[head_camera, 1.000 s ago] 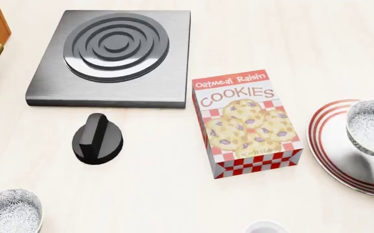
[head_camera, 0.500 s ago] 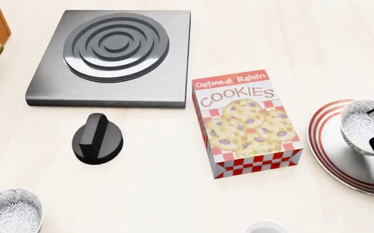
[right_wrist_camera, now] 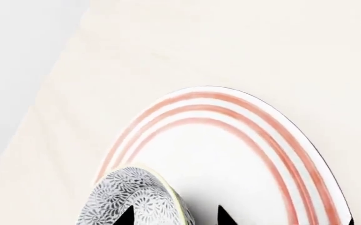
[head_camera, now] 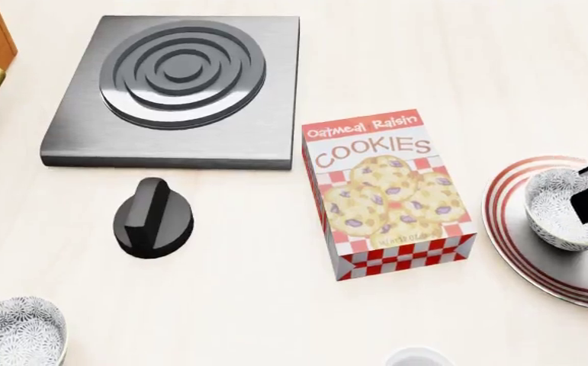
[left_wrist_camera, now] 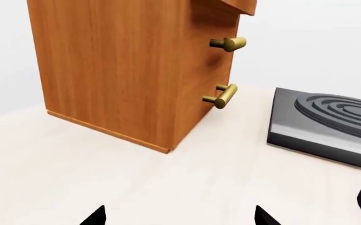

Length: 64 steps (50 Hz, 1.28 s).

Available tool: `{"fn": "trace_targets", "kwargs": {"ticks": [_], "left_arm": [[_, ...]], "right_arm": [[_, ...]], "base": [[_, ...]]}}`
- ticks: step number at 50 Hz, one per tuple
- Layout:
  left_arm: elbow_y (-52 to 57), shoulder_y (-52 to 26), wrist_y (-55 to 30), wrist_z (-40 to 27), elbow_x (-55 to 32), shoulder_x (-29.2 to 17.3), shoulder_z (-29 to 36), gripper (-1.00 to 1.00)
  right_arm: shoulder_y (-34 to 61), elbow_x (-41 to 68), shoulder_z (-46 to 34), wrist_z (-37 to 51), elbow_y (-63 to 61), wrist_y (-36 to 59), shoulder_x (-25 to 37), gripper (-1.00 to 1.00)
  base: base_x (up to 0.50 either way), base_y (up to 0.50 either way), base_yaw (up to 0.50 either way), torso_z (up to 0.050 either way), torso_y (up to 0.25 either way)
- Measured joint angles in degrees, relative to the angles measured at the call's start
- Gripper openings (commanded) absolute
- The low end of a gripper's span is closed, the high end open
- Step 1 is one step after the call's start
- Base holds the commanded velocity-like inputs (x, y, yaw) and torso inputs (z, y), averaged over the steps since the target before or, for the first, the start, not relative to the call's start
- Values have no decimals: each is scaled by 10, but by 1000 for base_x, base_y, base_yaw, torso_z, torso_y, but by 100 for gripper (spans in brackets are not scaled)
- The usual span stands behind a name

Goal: Pick the akita bowl from table center and place it on the plate.

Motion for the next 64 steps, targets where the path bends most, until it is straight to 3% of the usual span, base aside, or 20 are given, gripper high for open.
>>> {"fn": "trace_targets", "kwargs": {"ticks": [9,26,39,53,64], "left_arm": [[5,1,-1,-2,-2,-2,-1,100],[10,1,-2,-4,-3,-5,2,100],[15,-3,-7,-6,-2,-6,9,100],[26,-9,-15,-9,-2,-10,17,100],[127,37,-31,-25,-31,-34,-20,100]], "right_arm": [[-2,-20,76,-44,-44,-60,-19,100],[-69,61,152,-74,-418,-9,-139,100],[-113,122,132,-84,-676,61,-197,100],[-158,184,94,-79,-889,127,-216,100],[-185,283,73,-50,-1069,194,-225,100]], "base": [[0,0,0,0,0],[0,0,0,0,0],[0,0,0,0,0],[0,0,0,0,0],[0,0,0,0,0]]}}
